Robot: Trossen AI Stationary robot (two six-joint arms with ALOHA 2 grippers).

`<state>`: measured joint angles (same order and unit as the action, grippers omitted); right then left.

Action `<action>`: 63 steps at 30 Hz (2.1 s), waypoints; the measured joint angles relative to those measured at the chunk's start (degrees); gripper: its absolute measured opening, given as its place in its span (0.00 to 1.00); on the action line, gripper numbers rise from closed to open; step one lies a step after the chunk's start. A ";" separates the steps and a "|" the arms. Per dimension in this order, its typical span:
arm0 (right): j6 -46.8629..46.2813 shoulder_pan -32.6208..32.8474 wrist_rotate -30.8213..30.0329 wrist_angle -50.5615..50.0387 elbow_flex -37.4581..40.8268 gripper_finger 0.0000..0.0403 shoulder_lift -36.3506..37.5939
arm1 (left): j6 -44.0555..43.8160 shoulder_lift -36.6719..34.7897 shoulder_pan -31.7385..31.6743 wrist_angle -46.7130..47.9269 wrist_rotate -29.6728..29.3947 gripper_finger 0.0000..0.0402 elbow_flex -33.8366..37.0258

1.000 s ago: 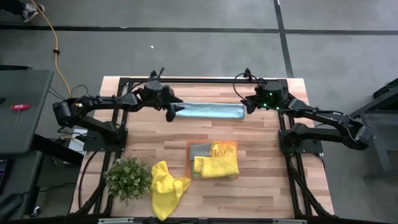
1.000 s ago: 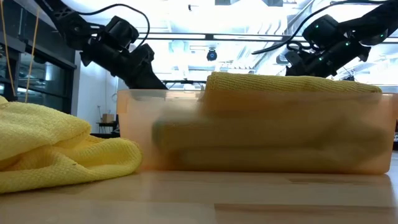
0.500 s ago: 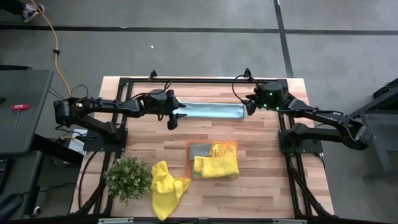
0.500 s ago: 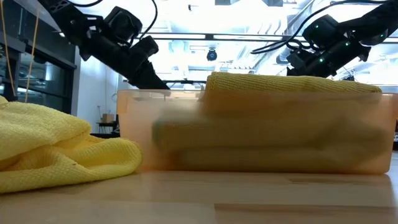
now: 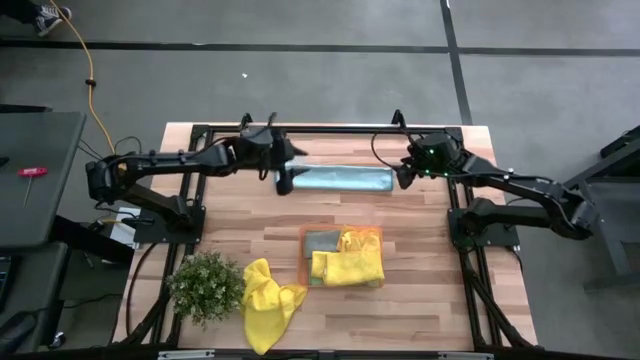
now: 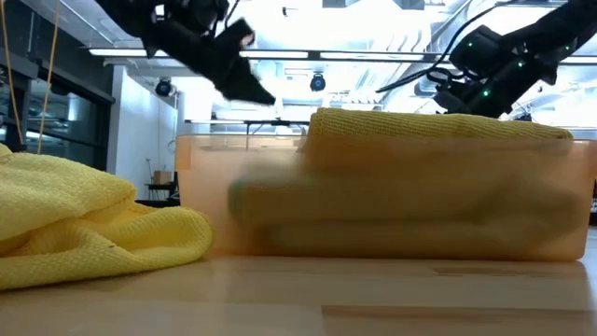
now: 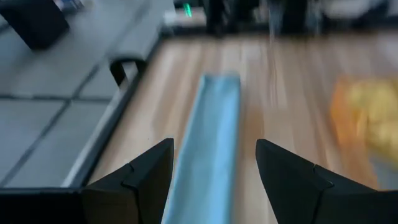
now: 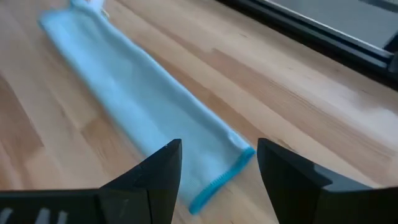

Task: Fold microfiber towels
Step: Fold the blue microfiber towel

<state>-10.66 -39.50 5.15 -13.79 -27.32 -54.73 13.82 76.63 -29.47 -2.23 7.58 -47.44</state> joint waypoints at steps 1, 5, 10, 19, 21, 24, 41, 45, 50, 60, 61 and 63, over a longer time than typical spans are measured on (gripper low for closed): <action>0.75 0.77 -1.29 -1.85 -0.78 0.50 -0.06 | -1.49 -0.03 -0.39 -2.35 0.44 0.54 -0.22; 3.65 4.42 -6.21 -6.17 -3.26 0.50 -0.40 | -9.17 -0.03 -1.97 -10.03 1.21 0.54 -0.28; 0.27 7.19 -8.35 -5.70 -3.82 0.50 -0.40 | -14.20 -0.03 -2.82 -11.13 4.85 0.52 -0.28; -1.29 9.60 -8.09 -5.25 -3.84 0.50 -0.40 | -19.98 -0.08 -2.79 -23.29 7.07 0.47 6.12; -1.29 9.65 -8.07 -5.26 -3.84 0.50 -0.40 | -23.72 -0.06 -3.11 -30.32 6.81 0.46 11.31; -1.13 9.65 -8.07 -5.25 -3.86 0.50 -0.38 | -24.03 -0.06 -3.21 -33.32 5.70 0.46 17.25; 0.69 9.63 -7.98 -5.23 -3.86 0.50 -0.38 | 9.70 -0.06 -4.63 -6.95 0.52 0.46 21.25; 0.66 9.63 -7.98 -5.23 -3.86 0.50 -0.38 | 12.74 -0.05 -5.05 -5.46 0.53 0.46 21.25; 0.66 9.63 -7.98 -5.23 -3.86 0.50 -0.38 | 13.84 1.92 -6.22 -4.79 0.54 0.46 21.25; 0.46 9.63 -7.98 -5.21 -3.86 0.50 -0.38 | 13.58 8.79 -6.32 -6.71 -3.69 0.46 21.20; 0.46 9.63 -7.98 -5.21 -3.85 0.50 -0.38 | 13.39 9.26 -6.32 -6.63 -3.75 0.46 21.20; 0.43 9.63 -7.98 -5.21 -3.84 0.50 -0.38 | 13.44 9.92 -6.27 -6.08 -3.41 0.46 21.09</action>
<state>-10.23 -29.87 -2.83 -19.00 -31.16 -55.11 27.26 86.55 -35.74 -8.31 4.17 -26.36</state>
